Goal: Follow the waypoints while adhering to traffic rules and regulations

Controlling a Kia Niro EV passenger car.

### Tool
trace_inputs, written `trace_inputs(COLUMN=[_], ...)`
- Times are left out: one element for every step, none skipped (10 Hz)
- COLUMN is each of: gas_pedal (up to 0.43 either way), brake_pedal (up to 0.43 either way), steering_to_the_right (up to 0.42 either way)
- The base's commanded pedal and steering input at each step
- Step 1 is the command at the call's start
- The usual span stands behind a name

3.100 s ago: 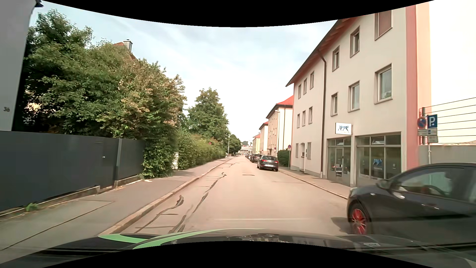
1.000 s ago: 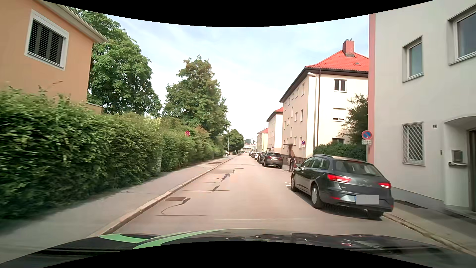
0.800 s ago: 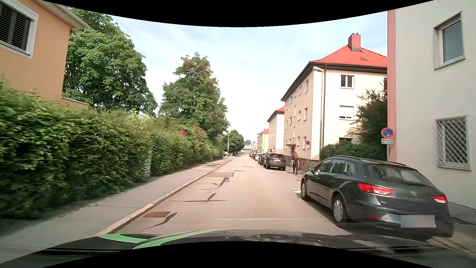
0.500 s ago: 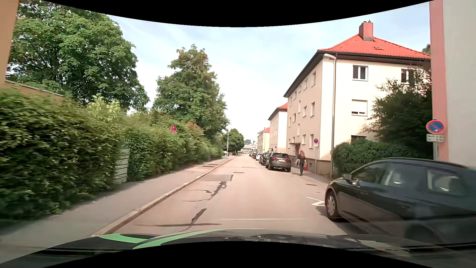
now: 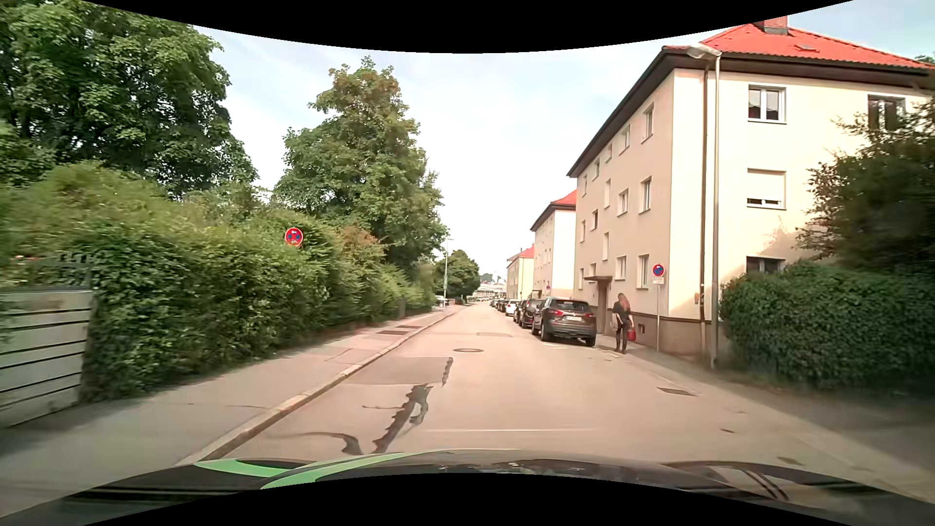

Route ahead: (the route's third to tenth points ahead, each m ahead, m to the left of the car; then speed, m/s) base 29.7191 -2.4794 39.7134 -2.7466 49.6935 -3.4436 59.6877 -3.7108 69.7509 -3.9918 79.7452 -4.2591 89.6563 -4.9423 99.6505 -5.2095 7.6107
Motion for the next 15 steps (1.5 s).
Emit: trace_inputs(gas_pedal=[0.059, 0.059, 0.059, 0.059, 0.059, 0.059, 0.059, 0.059, 0.059, 0.059, 0.059, 0.059, 0.059, 0.059, 0.059], brake_pedal=[0.0, 0.0, 0.0, 0.0, 0.0, 0.0, 0.0, 0.0, 0.0, 0.0, 0.0, 0.0, 0.0, 0.0, 0.0], steering_to_the_right=[0.004, 0.004, 0.004, 0.002, -0.001, -0.001, -0.002, -0.002, -0.003, -0.003, -0.002, -0.003, -0.002, -0.002, -0.002])
